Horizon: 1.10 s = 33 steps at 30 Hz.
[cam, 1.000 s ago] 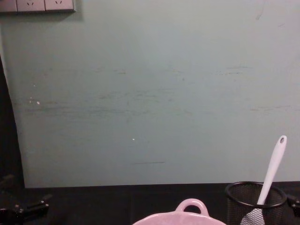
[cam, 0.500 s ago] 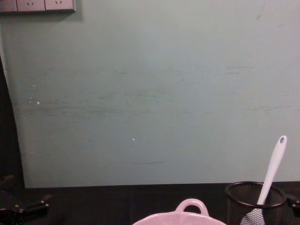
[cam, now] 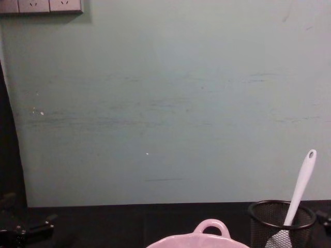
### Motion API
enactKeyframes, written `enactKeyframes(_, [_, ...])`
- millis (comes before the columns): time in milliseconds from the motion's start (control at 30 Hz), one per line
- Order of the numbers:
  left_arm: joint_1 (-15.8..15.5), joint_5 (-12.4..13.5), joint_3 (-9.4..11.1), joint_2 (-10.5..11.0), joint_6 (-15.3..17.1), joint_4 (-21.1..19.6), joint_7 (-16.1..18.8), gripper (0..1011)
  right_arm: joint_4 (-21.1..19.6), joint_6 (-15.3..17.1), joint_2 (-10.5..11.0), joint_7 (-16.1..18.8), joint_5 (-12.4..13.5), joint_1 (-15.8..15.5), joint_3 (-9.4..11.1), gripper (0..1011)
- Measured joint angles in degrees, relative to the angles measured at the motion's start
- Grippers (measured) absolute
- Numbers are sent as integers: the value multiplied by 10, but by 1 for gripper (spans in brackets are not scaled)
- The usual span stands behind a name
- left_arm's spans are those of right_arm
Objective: Use the one hand to pick up the spoon and stir the clear water in the bowl.
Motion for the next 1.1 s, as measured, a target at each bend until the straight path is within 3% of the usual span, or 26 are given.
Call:
enactKeyframes(267, [0, 0, 0, 0, 0, 0, 0, 1005, -49, -2, 12, -10, 6, -43, 34, 1002])
enactKeyframes(433, [0, 0, 0, 0, 0, 0, 0, 1005, -67, -27, 13, 13, 50, -66, 62, 1002])
enactKeyframes(567, [0, 0, 0, 0, 0, 0, 0, 1005, -70, -51, 1, 70, 134, -74, 91, 1002])
enactKeyframes(633, [0, 0, 0, 0, 0, 0, 0, 1005, -67, -54, -5, 95, 169, -73, 100, 1002])
enactKeyframes(667, [0, 0, 0, 0, 0, 0, 0, 1005, -61, -54, -11, 120, 201, -70, 108, 1002])
enactKeyframes(767, [0, 0, 0, 0, 0, 0, 0, 1005, -51, -45, -21, 152, 248, -63, 119, 1002])
enactKeyframes(800, [0, 0, 0, 0, 0, 0, 0, 1005, -43, -30, -29, 176, 283, -58, 125, 1002])
enactKeyframes(867, [0, 0, 0, 0, 0, 0, 0, 1005, -30, -4, -38, 204, 326, -48, 134, 1002])
enactKeyframes(967, [0, 0, 0, 0, 0, 0, 0, 1005, -18, 37, -47, 231, 369, -34, 140, 1003])
enactKeyframes(1000, [0, 0, 0, 0, 0, 0, 0, 1005, -18, 37, -47, 231, 369, -34, 140, 1003])
enactKeyframes(1100, [0, 0, 0, 0, 0, 0, 0, 1005, -4, 87, -54, 244, 404, -16, 142, 1002])
